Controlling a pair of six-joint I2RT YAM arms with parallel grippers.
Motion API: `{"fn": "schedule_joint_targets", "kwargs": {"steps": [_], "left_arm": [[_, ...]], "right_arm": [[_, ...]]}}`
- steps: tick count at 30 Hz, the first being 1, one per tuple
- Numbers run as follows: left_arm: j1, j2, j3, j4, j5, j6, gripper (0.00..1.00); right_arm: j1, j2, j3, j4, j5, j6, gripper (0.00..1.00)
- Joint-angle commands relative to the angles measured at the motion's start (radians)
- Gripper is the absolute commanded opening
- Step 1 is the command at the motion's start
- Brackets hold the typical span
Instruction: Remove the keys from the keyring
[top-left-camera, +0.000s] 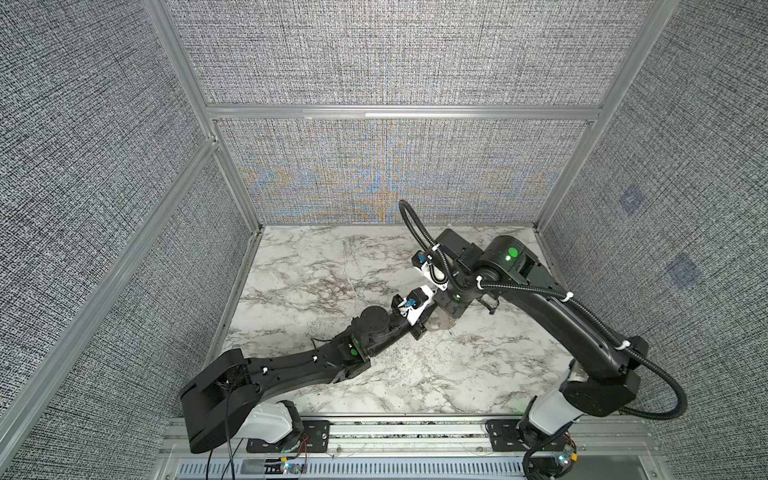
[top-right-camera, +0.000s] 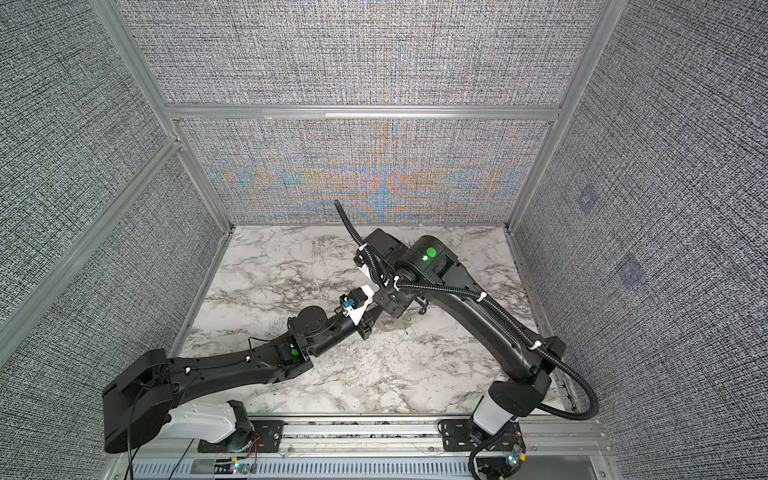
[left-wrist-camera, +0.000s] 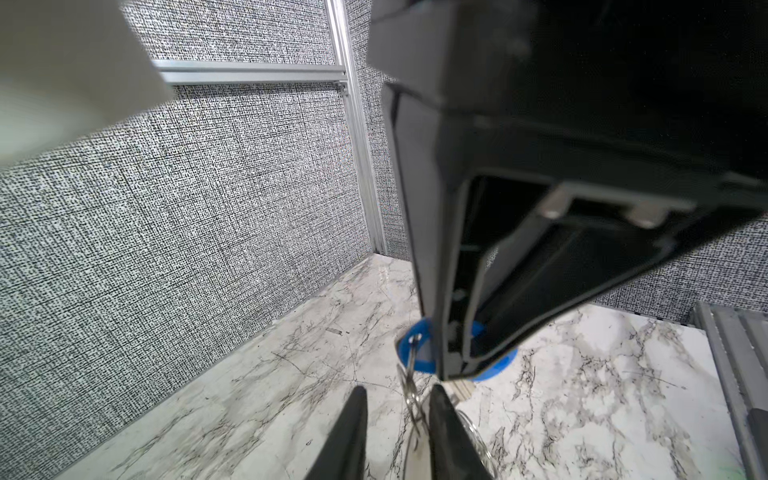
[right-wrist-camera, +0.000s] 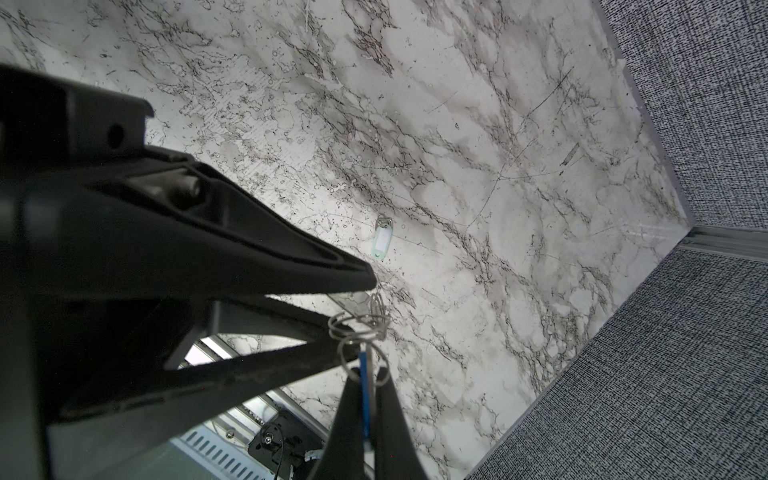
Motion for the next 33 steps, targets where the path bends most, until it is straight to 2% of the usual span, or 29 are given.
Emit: {"fn": "schedule_joint_targets", "kwargs": {"steps": [1,18,26,33], "left_arm": [[-0.005,0.001,0.010,-0.004,-0.008,0.011,0.26],[-0.006,-0.027,-0.009,0.005,0.007,0.026,0.01],[-0.006,-0.061,-0.026,0.015,0.052,0.046,0.00],[-0.006,-0.101,-0.057,0.059,0.076,0.039,0.00]], "right_arm": [[0.000,0.000,0.007,-0.002,-0.002,0.020,0.00],[-0.002,-0.015,-0.001,-0.004,0.035,0.018,0.00],[-0.014,-0.036,-0.045,-0.011,0.066,0.013,0.00],[-0.024,-0.069,-0.099,0.022,0.049,0.008,0.00]]}}
